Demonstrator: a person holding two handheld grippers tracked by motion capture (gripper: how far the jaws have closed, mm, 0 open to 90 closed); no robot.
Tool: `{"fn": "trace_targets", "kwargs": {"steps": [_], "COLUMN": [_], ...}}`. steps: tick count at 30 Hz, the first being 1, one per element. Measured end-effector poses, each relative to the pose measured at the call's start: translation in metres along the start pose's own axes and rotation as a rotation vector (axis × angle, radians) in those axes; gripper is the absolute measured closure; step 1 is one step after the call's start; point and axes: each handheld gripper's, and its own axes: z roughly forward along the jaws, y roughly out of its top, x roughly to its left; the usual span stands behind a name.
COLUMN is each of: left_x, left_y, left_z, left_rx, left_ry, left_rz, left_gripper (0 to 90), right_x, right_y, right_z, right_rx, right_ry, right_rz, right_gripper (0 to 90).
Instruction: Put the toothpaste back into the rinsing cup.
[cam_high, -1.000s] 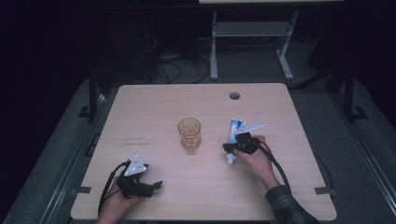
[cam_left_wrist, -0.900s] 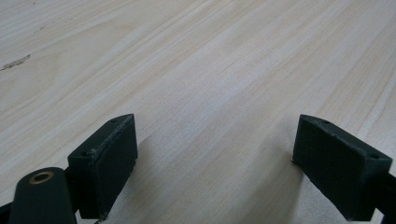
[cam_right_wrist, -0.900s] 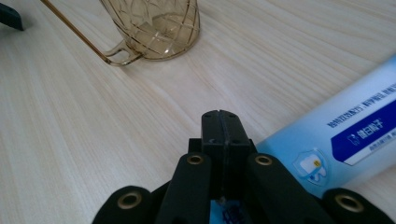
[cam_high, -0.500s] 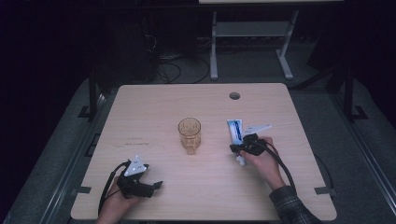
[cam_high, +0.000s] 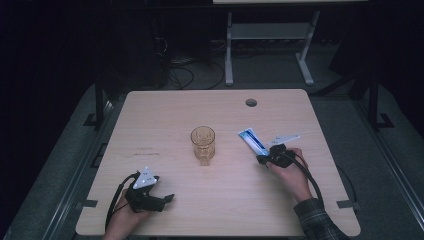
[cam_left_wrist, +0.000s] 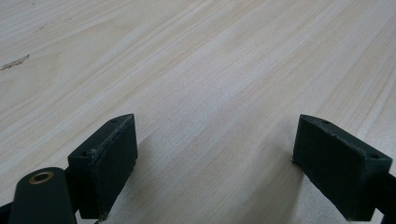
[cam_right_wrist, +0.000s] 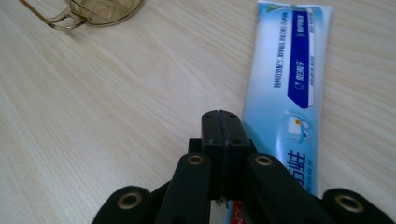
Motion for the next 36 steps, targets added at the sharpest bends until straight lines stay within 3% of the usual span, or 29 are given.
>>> {"fn": "trace_targets", "kwargs": {"steps": [6, 11, 18, 27, 36], "left_x": [0.000, 0.000, 0.000, 0.000, 0.000], "left_y": [0.000, 0.000, 0.000, 0.000, 0.000], "left_z": [0.000, 0.000, 0.000, 0.000, 0.001], "left_rx": [0.000, 0.000, 0.000, -0.001, 0.000], "left_ry": [0.000, 0.000, 0.000, -0.001, -0.003], "left_rz": [0.000, 0.000, 0.000, 0.001, 0.004], "left_gripper": [13.2, 13.2, 13.2, 13.1, 13.2], "right_x": [-0.006, -0.008, -0.007, -0.011, -0.015], "right_y": [-0.004, -0.004, 0.003, 0.010, 0.018], "right_z": [-0.005, -0.011, -0.020, -0.027, -0.023], "right_rx": [-0.001, -0.022, -0.040, -0.072, -0.048], "right_ry": [-0.016, -0.001, -0.005, -0.032, -0.058], "right_rz": [0.018, 0.031, 0.034, 0.040, 0.040], "right_gripper": [90.0, 89.6, 83.2, 68.4, 54.4]}}
